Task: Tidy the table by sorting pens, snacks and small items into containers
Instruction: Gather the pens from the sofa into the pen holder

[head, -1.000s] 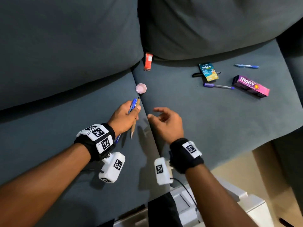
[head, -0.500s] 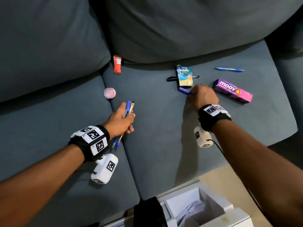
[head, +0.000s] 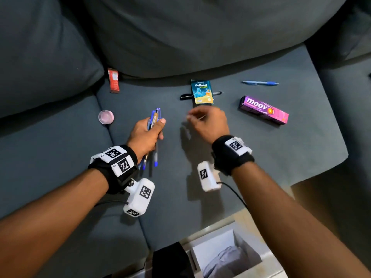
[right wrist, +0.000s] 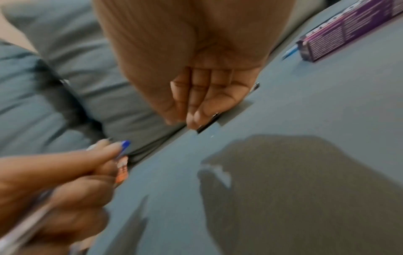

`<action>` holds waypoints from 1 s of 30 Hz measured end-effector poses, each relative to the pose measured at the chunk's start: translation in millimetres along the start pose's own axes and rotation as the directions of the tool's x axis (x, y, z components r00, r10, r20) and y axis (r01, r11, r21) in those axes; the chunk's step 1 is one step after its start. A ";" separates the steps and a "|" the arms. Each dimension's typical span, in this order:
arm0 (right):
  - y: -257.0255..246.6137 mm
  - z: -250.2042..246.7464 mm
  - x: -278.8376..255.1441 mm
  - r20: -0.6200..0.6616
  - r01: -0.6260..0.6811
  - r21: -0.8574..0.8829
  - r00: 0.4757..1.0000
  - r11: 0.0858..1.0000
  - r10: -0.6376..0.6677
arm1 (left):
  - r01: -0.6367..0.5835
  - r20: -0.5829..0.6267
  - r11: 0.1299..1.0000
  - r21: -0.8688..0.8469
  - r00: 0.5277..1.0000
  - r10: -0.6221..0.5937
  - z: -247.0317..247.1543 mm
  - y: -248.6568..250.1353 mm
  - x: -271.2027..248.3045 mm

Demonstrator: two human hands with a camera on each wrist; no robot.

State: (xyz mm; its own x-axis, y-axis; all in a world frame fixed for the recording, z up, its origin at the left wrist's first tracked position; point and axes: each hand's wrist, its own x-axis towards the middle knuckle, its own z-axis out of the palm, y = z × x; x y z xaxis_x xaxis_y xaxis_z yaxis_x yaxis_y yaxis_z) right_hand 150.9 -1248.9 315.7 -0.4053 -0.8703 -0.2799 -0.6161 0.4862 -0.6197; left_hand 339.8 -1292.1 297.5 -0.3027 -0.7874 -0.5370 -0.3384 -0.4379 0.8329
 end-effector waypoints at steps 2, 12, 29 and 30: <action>19.3 -17.4 27.5 -0.119 -0.035 -0.127 0.993 0.991 0.019 | -0.020 -0.012 0.998 0.062 1.000 0.021 -3.8 -1.9 1.2; 39.9 -38.2 76.6 0.052 -0.006 -0.490 0.998 0.872 0.036 | 0.013 0.011 0.999 -0.031 1.000 -0.012 -4.5 -9.6 -10.9; 59.2 -28.3 -58.5 0.128 -0.360 0.360 0.933 0.861 0.336 | -0.014 0.073 0.995 -0.097 0.997 0.021 32.8 8.0 -5.3; 52.8 -21.1 -57.9 0.158 -0.345 0.345 0.938 0.873 0.308 | -0.008 0.082 0.994 -0.105 0.996 0.017 36.3 10.7 -4.7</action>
State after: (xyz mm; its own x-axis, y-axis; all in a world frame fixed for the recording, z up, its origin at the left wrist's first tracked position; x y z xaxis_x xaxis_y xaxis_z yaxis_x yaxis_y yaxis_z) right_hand 127.6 -1171.1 314.7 -0.4634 -0.6789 -0.5695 -0.1645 0.6974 -0.6975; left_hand 305.3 -1277.4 304.0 -0.3804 -0.7566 -0.5318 -0.2400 -0.4746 0.8469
